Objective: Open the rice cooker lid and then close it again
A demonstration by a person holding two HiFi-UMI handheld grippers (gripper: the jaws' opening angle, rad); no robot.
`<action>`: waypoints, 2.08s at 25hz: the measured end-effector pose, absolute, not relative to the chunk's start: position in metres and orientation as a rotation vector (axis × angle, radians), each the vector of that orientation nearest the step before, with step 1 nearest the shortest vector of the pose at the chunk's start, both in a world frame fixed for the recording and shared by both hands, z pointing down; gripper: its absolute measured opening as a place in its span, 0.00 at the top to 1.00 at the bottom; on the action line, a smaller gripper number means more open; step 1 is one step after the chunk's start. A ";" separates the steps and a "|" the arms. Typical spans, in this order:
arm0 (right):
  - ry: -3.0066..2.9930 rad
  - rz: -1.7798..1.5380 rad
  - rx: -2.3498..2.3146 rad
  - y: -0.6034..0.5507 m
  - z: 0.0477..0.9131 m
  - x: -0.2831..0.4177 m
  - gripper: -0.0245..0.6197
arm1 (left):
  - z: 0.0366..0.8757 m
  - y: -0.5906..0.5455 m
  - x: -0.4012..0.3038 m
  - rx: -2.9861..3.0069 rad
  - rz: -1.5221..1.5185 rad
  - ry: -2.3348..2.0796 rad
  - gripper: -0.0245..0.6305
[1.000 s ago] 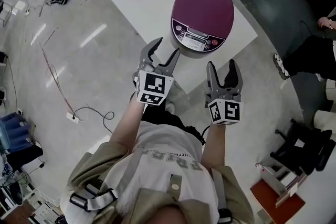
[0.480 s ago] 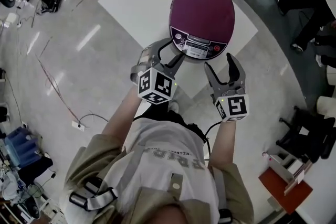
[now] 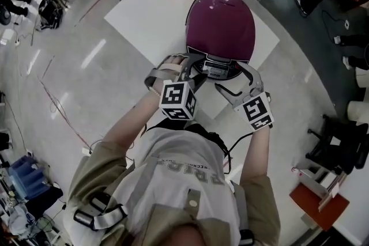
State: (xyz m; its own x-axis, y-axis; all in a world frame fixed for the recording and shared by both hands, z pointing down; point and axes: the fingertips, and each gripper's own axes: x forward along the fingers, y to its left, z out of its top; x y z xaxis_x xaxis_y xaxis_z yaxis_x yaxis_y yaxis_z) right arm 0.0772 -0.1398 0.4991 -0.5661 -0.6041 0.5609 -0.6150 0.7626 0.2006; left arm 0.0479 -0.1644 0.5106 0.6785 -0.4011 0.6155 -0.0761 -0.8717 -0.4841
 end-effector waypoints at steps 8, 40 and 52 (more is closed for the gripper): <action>-2.157 -0.009 0.693 -0.139 0.528 0.080 0.38 | 0.523 -0.161 0.064 -2.383 -1.169 0.167 0.57; -2.035 0.071 0.357 -0.123 0.556 0.074 0.32 | 0.563 -0.159 0.074 -2.120 -1.517 0.137 0.43; -2.044 0.080 0.405 -0.124 0.558 0.071 0.31 | 0.564 -0.159 0.074 -2.155 -1.500 0.177 0.43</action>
